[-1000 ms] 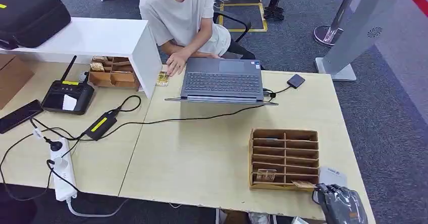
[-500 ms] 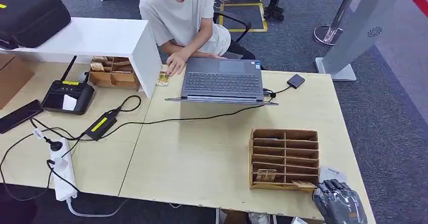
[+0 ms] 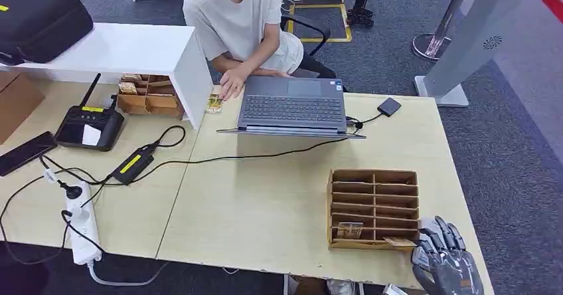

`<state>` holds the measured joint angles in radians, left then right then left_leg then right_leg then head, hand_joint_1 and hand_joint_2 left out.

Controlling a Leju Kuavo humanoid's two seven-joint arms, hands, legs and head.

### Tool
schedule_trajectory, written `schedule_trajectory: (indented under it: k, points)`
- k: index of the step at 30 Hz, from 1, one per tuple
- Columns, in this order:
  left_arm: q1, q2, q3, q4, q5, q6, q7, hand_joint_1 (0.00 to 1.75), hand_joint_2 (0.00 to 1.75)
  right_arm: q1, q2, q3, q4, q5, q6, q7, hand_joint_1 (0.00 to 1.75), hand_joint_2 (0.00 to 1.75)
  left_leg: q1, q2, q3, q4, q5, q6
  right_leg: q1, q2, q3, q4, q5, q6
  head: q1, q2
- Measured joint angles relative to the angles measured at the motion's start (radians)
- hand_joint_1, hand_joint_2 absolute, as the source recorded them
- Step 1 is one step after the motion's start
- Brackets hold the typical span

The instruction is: Pass the card to the sensor for recognition and then transmit it.

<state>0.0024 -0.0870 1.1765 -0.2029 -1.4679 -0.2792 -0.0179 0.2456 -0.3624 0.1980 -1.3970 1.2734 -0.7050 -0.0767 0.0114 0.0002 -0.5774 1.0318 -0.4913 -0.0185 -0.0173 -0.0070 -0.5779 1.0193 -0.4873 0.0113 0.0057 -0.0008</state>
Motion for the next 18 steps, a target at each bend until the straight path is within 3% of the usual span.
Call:
schedule_trajectory:
  k: [18]
  points:
    - [0.000,0.000,0.002,0.000,-0.002,0.000,0.000,0.00,1.75,0.000,0.010,-0.016,-0.001,0.012,0.000,-0.012,0.00,1.75,0.000,0.000,0.000,0.000,0.000,0.000,0.000,0.000,0.000,0.000,0.000,0.000,0.000,0.000]
